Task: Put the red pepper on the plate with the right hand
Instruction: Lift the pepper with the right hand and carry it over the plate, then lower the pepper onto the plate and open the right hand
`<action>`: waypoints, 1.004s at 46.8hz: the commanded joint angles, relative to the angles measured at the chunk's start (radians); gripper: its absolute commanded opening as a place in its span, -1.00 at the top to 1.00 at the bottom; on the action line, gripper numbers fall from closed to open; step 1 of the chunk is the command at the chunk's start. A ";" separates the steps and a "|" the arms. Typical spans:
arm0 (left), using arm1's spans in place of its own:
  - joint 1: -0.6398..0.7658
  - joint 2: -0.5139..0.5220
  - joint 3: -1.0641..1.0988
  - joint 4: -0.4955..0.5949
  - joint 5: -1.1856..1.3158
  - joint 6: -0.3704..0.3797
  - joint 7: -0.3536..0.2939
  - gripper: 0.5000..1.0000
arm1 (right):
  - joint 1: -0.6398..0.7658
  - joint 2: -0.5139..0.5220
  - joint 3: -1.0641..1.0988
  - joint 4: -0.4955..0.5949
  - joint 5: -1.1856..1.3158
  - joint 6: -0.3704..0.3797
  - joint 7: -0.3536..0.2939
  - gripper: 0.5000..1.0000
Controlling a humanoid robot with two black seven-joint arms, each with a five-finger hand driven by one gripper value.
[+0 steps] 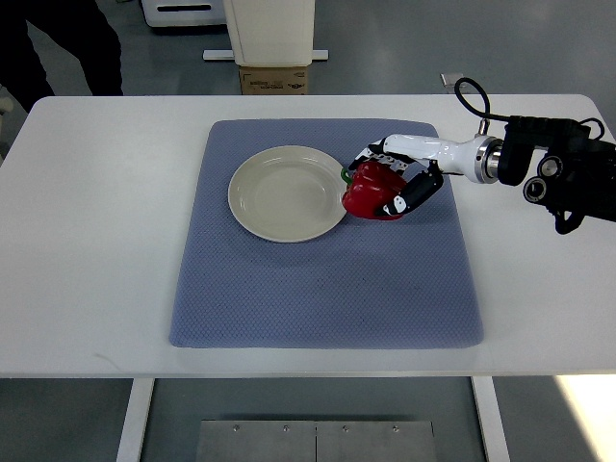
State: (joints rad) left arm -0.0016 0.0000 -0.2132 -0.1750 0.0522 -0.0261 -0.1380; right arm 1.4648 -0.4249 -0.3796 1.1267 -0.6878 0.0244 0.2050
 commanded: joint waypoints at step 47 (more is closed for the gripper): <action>0.000 0.000 0.000 0.000 0.000 0.000 0.000 -1.00 | -0.012 0.425 0.169 -0.384 0.025 0.054 -0.147 1.00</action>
State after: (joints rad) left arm -0.0017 0.0000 -0.2132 -0.1748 0.0522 -0.0262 -0.1382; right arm 1.4651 0.0000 -0.2137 0.7641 -0.6622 0.0784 0.0592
